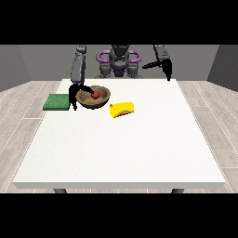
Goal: Pick the cup and pour the ball into the bowl, then pick the bowl and place it on the pad
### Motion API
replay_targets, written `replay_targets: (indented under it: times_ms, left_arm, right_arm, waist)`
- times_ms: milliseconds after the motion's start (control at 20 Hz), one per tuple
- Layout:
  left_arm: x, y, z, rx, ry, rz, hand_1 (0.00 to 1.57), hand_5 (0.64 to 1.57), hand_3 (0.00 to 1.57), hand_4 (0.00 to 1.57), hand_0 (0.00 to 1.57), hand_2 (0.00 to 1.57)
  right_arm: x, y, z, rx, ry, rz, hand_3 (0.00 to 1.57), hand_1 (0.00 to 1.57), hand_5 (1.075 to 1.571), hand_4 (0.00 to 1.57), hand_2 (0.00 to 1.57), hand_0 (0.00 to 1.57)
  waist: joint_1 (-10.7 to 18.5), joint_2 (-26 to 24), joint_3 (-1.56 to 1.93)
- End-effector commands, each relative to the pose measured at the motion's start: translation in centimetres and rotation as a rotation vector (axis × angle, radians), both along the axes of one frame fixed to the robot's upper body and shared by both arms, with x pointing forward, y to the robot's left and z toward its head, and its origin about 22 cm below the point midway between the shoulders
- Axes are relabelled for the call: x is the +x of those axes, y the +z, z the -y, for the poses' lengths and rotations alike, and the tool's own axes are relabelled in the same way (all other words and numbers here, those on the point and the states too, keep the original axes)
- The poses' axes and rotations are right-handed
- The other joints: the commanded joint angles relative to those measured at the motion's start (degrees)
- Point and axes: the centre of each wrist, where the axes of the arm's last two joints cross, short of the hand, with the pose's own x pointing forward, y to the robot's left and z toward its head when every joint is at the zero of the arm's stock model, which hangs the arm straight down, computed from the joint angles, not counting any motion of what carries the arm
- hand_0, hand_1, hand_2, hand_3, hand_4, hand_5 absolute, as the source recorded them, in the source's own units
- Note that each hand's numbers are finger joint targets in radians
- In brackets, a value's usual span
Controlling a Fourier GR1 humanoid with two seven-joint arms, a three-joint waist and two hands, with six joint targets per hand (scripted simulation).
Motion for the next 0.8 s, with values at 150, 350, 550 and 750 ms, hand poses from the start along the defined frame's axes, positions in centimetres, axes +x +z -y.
replay_targets:
  times_ms: [150, 350, 550, 750]
  left_arm:
    - [0.0, 1.4, 1.7, -0.014, -0.093, 0.034, 0.0, 1.549, 0.0, 0.57, 0.0, 0.0]
    - [0.4, 0.7, 1.1, -0.006, -0.085, 0.033, 0.0, 1.507, 0.0, 0.76, 0.0, 0.0]
    - [-0.1, -1.4, 0.4, -0.022, -0.065, -0.085, 0.0, 1.423, 0.0, 0.96, 0.0, 0.0]
    - [-2.1, -6.8, -3.7, -0.042, 0.067, -0.21, 0.0, 1.419, 0.0, 0.99, 0.0, 0.0]
  right_arm:
    - [-4.5, -3.1, 3.1, -0.384, -0.155, -0.31, 1.57, 1.57, 1.536, 0.92, 1.57, 1.57]
    - [-3.4, -1.7, 3.4, -0.502, -0.227, -0.319, 1.4, 1.57, 1.565, 0.92, 1.57, 1.57]
    - [-2.4, -0.6, 2.8, -0.504, -0.251, -0.449, 1.05, 1.57, 1.567, 0.86, 1.57, 1.57]
    - [1.2, 3.3, 1.4, -0.507, -0.178, -0.545, 0.97, 1.57, 1.564, 0.82, 1.57, 1.57]
  waist:
    - [5.4, 3.7, 0.86]
    - [5.8, 3.1, 0.75]
    - [5.2, -4.7, 0.85]
    - [-1.2, -13.2, 0.87]
